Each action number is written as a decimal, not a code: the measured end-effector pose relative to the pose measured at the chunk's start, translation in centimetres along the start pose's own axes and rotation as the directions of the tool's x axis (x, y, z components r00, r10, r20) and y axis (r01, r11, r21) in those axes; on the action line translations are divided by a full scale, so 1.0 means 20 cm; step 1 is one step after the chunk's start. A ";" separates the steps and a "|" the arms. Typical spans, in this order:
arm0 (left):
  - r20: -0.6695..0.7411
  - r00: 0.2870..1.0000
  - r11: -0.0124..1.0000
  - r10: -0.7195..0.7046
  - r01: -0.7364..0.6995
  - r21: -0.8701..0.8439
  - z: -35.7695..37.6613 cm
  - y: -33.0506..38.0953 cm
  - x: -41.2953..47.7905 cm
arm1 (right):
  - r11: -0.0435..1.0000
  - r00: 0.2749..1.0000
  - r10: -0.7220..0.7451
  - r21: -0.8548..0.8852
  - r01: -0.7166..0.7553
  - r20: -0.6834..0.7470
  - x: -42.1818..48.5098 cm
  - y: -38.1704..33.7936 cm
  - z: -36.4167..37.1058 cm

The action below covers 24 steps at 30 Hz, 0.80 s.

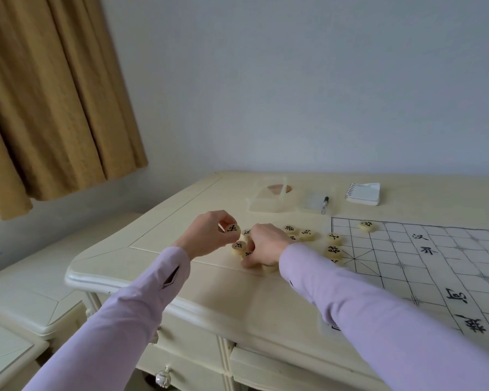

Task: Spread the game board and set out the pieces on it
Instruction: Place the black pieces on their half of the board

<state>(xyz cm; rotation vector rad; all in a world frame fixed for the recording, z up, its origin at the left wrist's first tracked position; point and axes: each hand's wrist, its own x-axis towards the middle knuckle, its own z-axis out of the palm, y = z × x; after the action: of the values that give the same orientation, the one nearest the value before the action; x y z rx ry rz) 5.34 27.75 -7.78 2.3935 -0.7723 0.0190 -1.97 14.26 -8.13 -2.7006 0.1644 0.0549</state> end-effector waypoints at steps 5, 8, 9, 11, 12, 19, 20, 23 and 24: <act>-0.009 0.999 0.998 0.044 -0.045 -0.047 0.02 0.03 0.00 | 0.998 0.998 -0.006 0.065 0.010 -0.069 -0.03 0.01 -0.06; 0.003 0.997 0.995 0.073 -0.073 -0.064 0.03 0.05 0.00 | 0.963 0.996 0.001 0.269 0.023 -0.091 -0.04 0.06 -0.13; 0.010 0.997 0.994 0.082 -0.081 -0.076 0.04 0.05 0.00 | 0.943 0.995 0.008 0.332 0.025 -0.098 -0.05 0.08 -0.15; 0.029 0.995 0.988 0.100 -0.096 -0.124 0.05 0.06 0.00 | 0.876 0.995 0.013 0.481 0.035 -0.095 -0.06 0.12 -0.18; 0.040 0.993 0.983 0.108 -0.101 -0.154 0.05 0.07 0.00 | 0.819 0.997 0.009 0.572 0.040 -0.082 -0.07 0.14 -0.19; 0.077 0.991 0.959 0.114 -0.090 -0.268 0.07 0.12 0.01 | 0.663 0.995 -0.021 0.743 0.085 -0.095 -0.12 0.25 -0.27; 0.079 0.991 0.954 0.107 -0.080 -0.289 0.07 0.12 0.01 | 0.661 0.995 -0.024 0.745 0.087 -0.095 -0.13 0.27 -0.29; 0.087 0.991 0.935 0.101 -0.065 -0.347 0.09 0.17 0.04 | 0.634 0.994 0.009 0.769 0.081 -0.112 -0.16 0.36 -0.36; 0.084 0.992 0.935 0.097 -0.062 -0.349 0.09 0.19 0.05 | 0.606 0.993 0.039 0.793 0.067 -0.114 -0.16 0.40 -0.39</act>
<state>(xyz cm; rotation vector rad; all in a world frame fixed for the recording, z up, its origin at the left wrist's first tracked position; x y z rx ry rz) 3.81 23.70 -6.98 2.0394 -0.8426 -0.1905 -6.12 4.24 -4.25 -1.7852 0.1545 -0.1577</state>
